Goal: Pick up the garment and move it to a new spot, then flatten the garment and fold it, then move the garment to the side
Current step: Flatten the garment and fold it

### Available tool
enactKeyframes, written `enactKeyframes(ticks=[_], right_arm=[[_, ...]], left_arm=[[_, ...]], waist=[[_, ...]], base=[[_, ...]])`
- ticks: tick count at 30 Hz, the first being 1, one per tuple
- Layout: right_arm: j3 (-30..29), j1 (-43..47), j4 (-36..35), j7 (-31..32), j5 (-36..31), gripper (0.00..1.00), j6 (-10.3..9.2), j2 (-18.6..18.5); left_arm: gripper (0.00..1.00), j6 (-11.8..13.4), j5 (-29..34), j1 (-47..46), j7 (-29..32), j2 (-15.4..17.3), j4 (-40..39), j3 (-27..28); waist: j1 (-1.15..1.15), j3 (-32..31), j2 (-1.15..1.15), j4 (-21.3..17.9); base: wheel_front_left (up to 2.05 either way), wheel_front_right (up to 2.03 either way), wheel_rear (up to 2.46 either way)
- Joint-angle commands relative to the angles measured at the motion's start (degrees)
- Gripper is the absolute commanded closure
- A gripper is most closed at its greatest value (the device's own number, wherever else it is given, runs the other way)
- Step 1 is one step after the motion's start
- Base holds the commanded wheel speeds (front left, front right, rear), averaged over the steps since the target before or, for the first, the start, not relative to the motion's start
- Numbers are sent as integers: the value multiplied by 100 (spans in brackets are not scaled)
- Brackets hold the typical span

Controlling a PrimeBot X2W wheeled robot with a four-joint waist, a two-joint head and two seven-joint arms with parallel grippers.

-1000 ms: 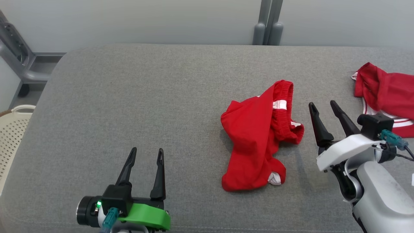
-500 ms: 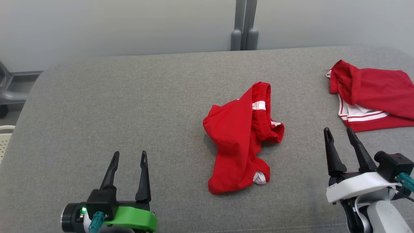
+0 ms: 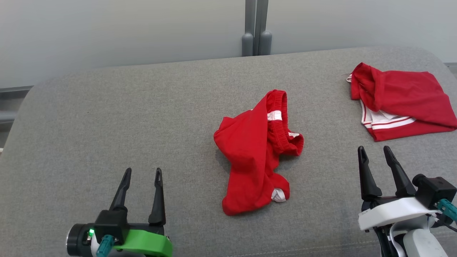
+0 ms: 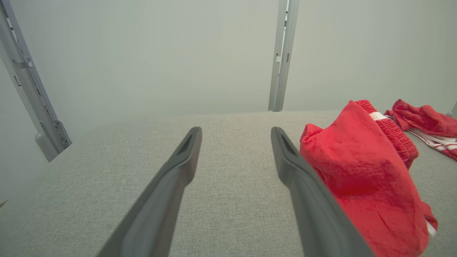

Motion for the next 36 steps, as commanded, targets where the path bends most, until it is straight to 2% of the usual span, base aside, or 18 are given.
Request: enactKeyframes(ticks=[1, 12, 21, 27, 36], right_arm=[[3, -12, -34, -25, -58, 0, 0, 12], [103, -166, 14, -25, -57, 0, 0, 35], [187, -291, 48, -25, -22, 0, 0, 50], [205, -349, 50, -25, -5, 0, 0, 68], [283, -434, 79, -25, 11, 0, 0, 62]], left_arm=[[0, -66, 38, -7, -13, 2, 30, -64], [0, -509, 216, -325, -13, 4, 584, -1099], [0, -774, 407, -746, -13, 11, 1529, -1909], [0, -830, 428, -1024, -13, 11, 2148, -2211], [0, -794, 340, -1417, -13, 12, 3031, -2210]], waist=[[0, 17, 0, -11], [0, 130, 0, -158], [0, 285, 0, -429], [0, 400, 0, -650], [0, 476, 0, -906]], base=[[0, 0, 0], [0, 0, 0], [0, 0, 0], [0, 0, 0], [0, 0, 0]])
